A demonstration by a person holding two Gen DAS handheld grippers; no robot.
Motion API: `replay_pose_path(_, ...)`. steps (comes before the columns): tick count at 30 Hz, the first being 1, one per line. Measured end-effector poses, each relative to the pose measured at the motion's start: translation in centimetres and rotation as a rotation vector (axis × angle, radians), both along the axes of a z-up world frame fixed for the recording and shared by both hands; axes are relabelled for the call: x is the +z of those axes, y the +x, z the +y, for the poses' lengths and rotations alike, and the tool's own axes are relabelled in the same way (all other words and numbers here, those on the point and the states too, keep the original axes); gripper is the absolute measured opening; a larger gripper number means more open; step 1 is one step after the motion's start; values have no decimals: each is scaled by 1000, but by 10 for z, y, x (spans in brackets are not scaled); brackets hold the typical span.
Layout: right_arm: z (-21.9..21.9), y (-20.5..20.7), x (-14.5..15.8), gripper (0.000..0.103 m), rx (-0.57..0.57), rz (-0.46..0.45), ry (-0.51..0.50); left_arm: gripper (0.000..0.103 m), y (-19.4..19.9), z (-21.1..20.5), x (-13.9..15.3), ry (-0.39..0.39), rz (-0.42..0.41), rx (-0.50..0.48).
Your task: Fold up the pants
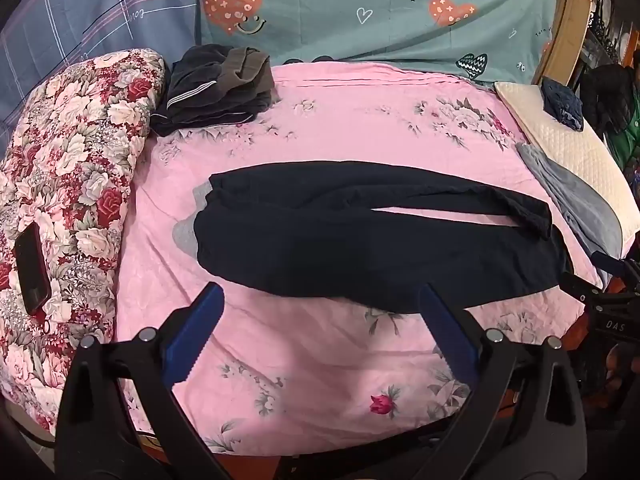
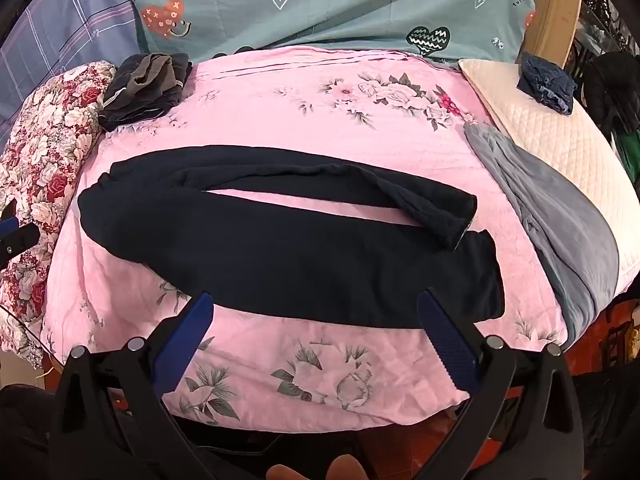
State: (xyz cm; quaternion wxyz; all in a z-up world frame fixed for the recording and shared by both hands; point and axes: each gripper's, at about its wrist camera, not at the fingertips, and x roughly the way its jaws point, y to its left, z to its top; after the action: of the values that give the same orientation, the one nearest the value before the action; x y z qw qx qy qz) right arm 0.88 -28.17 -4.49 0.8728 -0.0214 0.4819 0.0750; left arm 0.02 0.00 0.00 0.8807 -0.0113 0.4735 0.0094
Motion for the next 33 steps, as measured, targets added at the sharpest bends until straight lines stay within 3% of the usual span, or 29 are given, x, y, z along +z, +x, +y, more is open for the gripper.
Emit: replay_pose_path(33,-4,0,1,102,-9,0,1,99,3,-2,4,-4,-13,-8)
